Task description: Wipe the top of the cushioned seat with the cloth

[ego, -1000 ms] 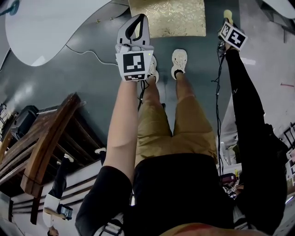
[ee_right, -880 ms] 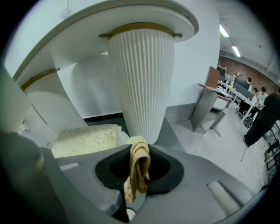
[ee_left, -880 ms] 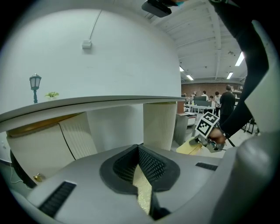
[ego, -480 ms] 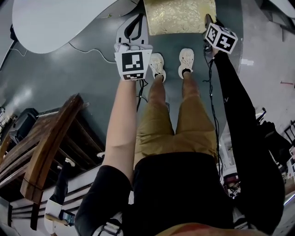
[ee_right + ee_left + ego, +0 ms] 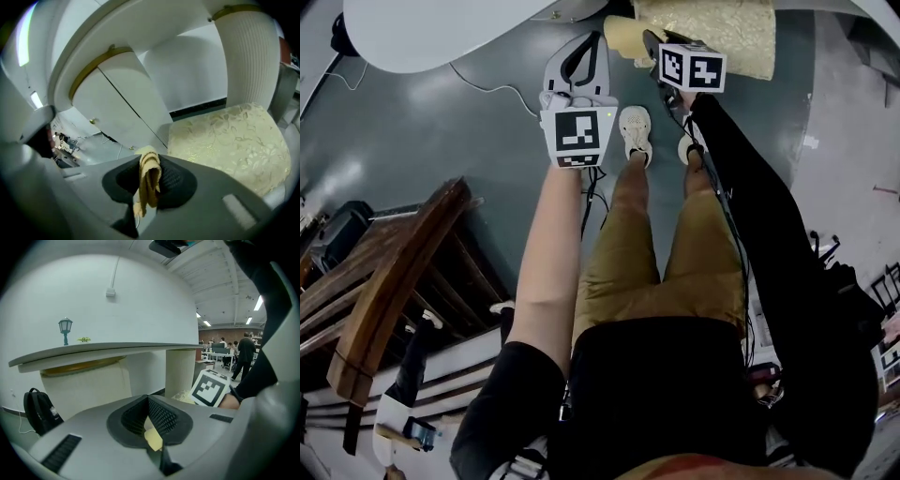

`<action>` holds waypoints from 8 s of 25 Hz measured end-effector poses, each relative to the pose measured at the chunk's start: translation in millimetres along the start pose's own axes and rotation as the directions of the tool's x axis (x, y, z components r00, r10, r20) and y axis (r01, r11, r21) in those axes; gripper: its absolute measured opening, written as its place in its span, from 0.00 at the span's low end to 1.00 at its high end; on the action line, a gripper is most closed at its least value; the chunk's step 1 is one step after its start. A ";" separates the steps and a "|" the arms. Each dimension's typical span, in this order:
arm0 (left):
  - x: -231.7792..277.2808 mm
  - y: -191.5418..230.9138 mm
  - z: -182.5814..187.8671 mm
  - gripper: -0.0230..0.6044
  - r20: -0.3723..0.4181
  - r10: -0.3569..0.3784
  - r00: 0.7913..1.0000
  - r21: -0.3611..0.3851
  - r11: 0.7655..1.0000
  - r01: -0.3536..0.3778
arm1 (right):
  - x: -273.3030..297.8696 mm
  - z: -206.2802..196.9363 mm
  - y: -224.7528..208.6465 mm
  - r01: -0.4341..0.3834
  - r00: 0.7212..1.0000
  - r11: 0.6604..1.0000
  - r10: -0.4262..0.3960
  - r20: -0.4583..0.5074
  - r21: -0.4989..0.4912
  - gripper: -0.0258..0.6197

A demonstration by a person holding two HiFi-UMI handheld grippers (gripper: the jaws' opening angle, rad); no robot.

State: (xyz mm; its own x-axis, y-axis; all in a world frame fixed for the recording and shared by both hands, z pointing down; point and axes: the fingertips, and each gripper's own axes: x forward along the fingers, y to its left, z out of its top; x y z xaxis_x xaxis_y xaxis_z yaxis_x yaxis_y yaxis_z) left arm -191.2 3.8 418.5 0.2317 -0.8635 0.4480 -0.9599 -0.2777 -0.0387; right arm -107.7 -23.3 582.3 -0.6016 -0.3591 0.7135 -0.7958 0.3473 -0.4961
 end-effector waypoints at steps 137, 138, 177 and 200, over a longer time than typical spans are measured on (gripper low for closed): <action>9.1 -67.4 13.6 0.05 -0.001 -0.003 1.000 -0.008 1.000 0.003 | -99.0 -72.4 -11.9 -0.064 0.998 0.992 0.061 -0.032 -0.106 0.13; 5.0 -60.0 10.8 0.05 -0.005 0.005 1.000 -0.011 1.000 -0.005 | -88.3 -77.2 0.0 -0.078 0.996 0.991 0.073 -0.050 -0.112 0.13; 95.8 -155.3 51.0 0.05 -0.008 -0.063 0.998 0.002 0.998 0.063 | -218.6 -32.2 -376.5 0.621 0.778 0.783 -0.620 -0.100 -0.022 0.13; 61.1 -182.0 151.2 0.05 0.052 -0.045 0.998 0.054 0.998 0.042 | -295.3 48.6 -254.6 0.277 0.951 0.951 -0.251 0.180 -0.140 0.13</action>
State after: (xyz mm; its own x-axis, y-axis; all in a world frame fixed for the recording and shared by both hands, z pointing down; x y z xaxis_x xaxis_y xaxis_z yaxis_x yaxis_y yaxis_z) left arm 21.5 -62.1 317.8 0.2823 -0.8711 0.4017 -0.9394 -0.3359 -0.0682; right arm 269.1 -47.7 473.9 -0.3850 -0.5846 0.7142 -0.9135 0.3516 -0.2047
